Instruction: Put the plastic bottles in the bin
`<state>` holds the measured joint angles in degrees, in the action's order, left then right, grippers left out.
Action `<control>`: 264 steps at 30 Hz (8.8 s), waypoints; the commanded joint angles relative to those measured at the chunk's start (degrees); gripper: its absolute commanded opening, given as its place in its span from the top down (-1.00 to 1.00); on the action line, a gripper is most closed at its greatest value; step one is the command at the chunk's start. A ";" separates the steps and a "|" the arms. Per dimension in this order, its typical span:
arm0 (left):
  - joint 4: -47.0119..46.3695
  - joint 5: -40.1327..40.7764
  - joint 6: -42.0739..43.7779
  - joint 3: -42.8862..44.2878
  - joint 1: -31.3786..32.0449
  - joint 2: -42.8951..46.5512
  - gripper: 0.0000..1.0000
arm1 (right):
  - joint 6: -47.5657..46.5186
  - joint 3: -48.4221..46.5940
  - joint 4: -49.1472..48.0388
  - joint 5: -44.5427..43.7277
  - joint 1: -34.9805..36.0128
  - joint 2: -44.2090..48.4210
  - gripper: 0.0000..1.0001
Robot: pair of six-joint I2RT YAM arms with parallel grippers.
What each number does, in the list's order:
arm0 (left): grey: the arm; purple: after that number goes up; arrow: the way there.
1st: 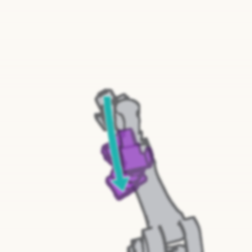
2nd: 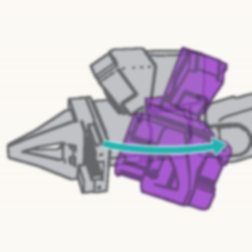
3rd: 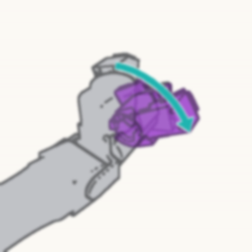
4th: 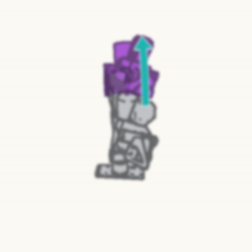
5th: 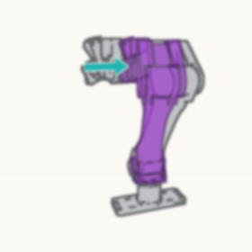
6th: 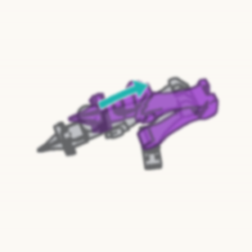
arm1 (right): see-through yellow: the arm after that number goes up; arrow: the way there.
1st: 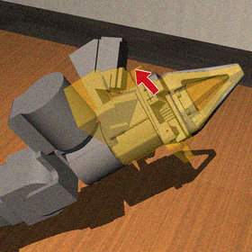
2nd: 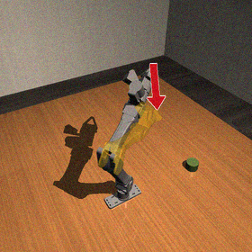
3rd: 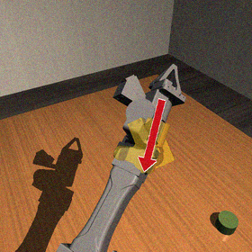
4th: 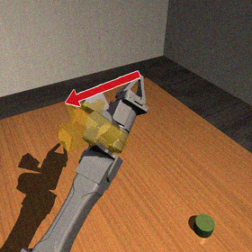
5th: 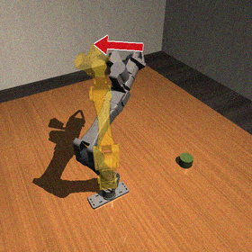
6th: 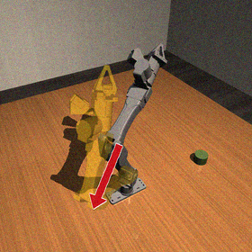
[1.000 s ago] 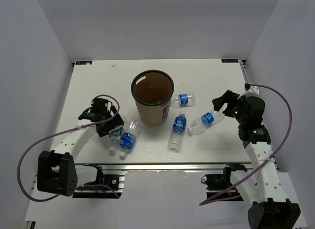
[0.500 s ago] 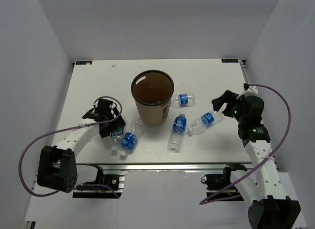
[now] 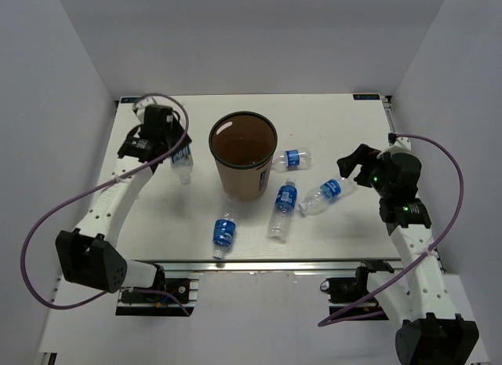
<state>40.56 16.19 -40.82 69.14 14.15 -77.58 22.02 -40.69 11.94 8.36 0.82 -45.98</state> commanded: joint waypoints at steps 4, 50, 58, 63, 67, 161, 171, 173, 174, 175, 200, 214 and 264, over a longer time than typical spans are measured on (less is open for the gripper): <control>-10.41 -3.87 9.17 20.38 0.79 -0.10 0.24 | -0.58 0.43 -2.71 2.18 -0.03 1.24 -0.79; -17.44 15.89 13.49 3.55 14.94 14.03 -0.96 | 8.03 -0.71 5.03 -8.89 -0.20 -18.53 -0.79; -11.56 18.88 1.64 -11.21 10.72 19.66 -0.96 | 11.11 2.72 -5.97 -8.01 -0.20 -24.15 -0.79; -9.35 20.12 -5.50 -19.65 9.93 21.59 -0.96 | 12.52 1.05 -6.31 -9.92 -0.12 -31.01 -0.79; -9.36 16.78 -5.68 -22.65 9.93 21.51 -0.96 | 13.14 1.14 -8.51 -11.61 -0.20 -34.87 -0.79; -15.26 7.27 -1.62 -27.93 34.19 16.13 0.33 | -10.51 13.88 -27.77 -37.54 34.60 12.05 -0.79; -0.46 27.84 -5.16 -11.06 34.10 30.03 0.45 | -10.07 13.79 -27.24 -37.36 34.43 12.93 -0.79; -2.84 30.30 -0.96 -7.38 34.10 29.25 0.46 | -10.07 13.53 -27.15 -37.10 34.42 13.19 -0.79; -5.55 30.92 0.81 -3.18 34.10 28.63 0.46 | -9.98 13.53 -27.15 -37.19 34.42 13.19 -0.79; -7.40 31.71 2.74 -1.14 34.10 27.84 0.47 | -10.07 13.44 -27.06 -37.10 34.34 13.19 -0.79; -20.69 31.02 31.50 23.67 34.10 -9.43 -0.81 | -12.18 12.48 -23.46 -38.68 34.25 11.00 -0.79; -21.21 35.15 25.62 15.25 29.82 1.54 -0.97 | 4.58 9.39 -17.48 -29.03 34.34 -2.35 -0.79; -15.51 13.96 2.15 -19.84 4.48 20.98 -0.97 | -0.02 -3.68 -36.54 -39.65 34.60 -6.84 0.65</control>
<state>25.28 30.37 -39.29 49.45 19.11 -56.64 32.45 -36.27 -15.75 -25.17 35.31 -53.45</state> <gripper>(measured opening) 0.984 0.410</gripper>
